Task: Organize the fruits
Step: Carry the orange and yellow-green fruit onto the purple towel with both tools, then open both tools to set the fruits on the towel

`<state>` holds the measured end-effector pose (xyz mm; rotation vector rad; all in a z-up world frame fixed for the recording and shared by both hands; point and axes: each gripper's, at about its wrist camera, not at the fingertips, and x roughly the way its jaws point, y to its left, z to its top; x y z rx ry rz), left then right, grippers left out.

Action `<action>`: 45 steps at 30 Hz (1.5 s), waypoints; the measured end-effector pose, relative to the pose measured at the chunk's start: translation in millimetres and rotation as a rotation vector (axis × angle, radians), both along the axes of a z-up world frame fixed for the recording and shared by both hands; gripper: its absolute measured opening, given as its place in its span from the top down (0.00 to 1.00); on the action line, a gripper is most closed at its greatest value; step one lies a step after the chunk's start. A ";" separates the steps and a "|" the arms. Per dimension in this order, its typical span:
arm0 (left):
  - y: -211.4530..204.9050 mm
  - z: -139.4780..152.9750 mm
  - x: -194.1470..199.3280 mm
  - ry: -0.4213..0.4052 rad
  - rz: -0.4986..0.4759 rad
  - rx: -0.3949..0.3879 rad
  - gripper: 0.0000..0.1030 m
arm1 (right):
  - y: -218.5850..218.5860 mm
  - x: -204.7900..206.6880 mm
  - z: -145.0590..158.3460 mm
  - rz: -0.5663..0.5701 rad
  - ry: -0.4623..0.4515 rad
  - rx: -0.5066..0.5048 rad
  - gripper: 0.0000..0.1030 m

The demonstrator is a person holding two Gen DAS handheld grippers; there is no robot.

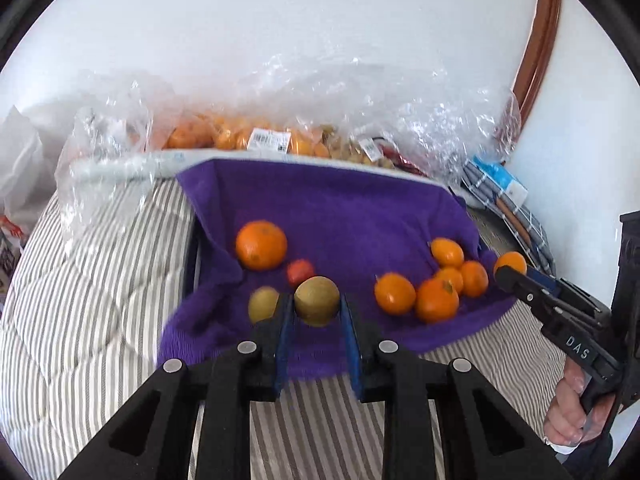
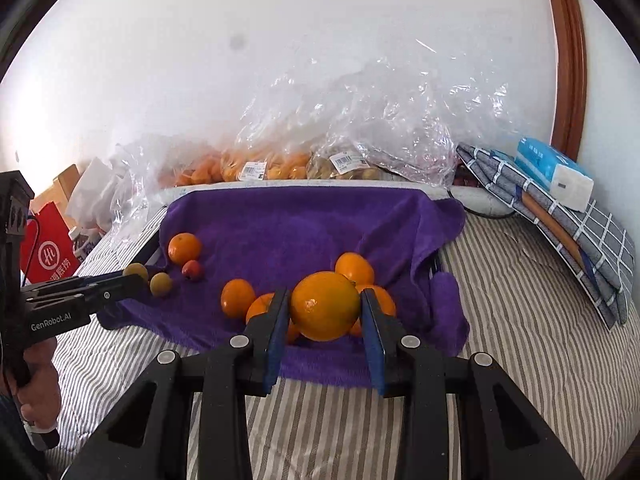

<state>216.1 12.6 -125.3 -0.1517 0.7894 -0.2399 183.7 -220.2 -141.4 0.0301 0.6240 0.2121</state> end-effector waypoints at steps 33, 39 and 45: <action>-4.8 -29.1 32.2 0.058 -0.043 -0.045 0.76 | 18.5 46.2 -21.6 0.021 0.044 -0.042 0.62; -3.8 -4.9 13.1 -0.004 -0.021 -0.016 0.64 | 2.3 12.4 5.3 -0.050 0.058 0.017 0.52; -4.9 28.0 -40.7 -0.081 0.015 0.004 0.38 | -9.6 -38.4 32.2 -0.129 0.099 0.035 0.50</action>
